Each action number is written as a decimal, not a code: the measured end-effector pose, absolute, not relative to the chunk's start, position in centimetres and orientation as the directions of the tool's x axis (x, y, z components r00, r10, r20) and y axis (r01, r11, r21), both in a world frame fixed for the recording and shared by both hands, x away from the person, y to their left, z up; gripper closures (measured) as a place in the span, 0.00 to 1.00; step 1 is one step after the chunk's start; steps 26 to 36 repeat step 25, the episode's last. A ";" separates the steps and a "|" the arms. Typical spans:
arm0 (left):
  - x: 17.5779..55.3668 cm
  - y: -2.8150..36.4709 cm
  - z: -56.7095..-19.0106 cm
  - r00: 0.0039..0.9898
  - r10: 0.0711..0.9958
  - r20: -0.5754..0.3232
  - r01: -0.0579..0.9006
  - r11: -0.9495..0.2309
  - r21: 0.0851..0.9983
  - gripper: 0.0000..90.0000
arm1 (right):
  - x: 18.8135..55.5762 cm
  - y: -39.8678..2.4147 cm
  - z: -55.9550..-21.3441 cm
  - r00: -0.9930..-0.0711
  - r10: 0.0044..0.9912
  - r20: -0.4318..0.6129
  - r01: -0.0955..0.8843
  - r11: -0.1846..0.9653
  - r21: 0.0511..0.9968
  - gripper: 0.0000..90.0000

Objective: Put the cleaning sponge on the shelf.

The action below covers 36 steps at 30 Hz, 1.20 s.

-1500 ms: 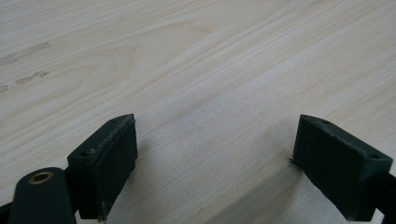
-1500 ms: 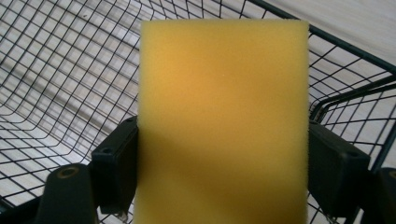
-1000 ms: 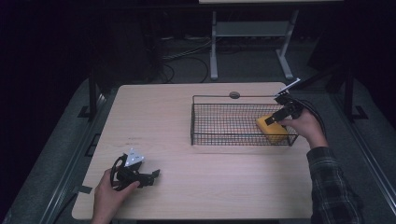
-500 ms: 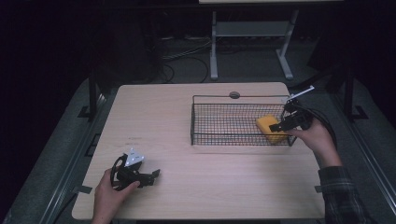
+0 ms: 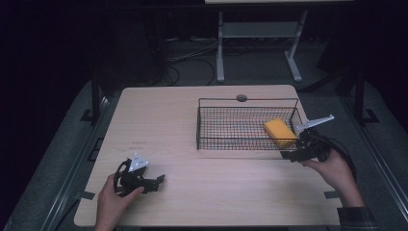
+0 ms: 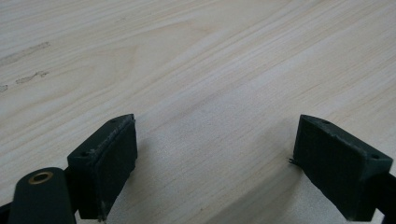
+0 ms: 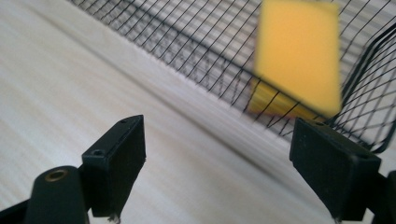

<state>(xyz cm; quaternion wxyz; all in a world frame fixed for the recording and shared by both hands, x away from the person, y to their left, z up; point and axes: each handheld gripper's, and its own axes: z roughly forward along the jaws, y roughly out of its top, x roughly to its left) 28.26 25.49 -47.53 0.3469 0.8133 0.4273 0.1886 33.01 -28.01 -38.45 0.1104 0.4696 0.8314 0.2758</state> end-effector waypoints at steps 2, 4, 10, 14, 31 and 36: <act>28.3 25.5 -47.5 0.564 0.826 0.010 0.564 -0.394 0.726 0.14 | 32.3 -27.9 -39.0 -0.538 0.839 0.081 0.719 0.407 0.564 0.20; 28.3 25.5 -47.6 0.564 0.826 0.010 0.562 -0.393 0.728 0.14 | 31.6 -27.7 -39.6 -0.545 0.834 0.085 0.716 0.411 0.565 0.20; 28.3 25.5 -47.6 0.564 0.826 0.010 0.562 -0.393 0.728 0.14 | 30.1 -27.5 -42.1 -0.546 0.834 0.081 0.717 0.415 0.559 0.20; 28.3 25.5 -47.6 0.564 0.826 0.011 0.562 -0.393 0.728 0.14 | 29.5 -27.8 -43.3 -0.534 0.840 0.091 0.730 0.404 0.551 0.20; 28.3 25.5 -47.5 0.565 0.825 0.011 0.563 -0.395 0.726 0.14 | 28.6 -27.8 -44.7 -0.527 0.846 0.079 0.725 0.399 0.562 0.18; 28.3 25.5 -47.5 0.565 0.825 0.011 0.563 -0.395 0.726 0.14 | 28.6 -27.8 -44.7 -0.527 0.846 0.079 0.725 0.399 0.562 0.18</act>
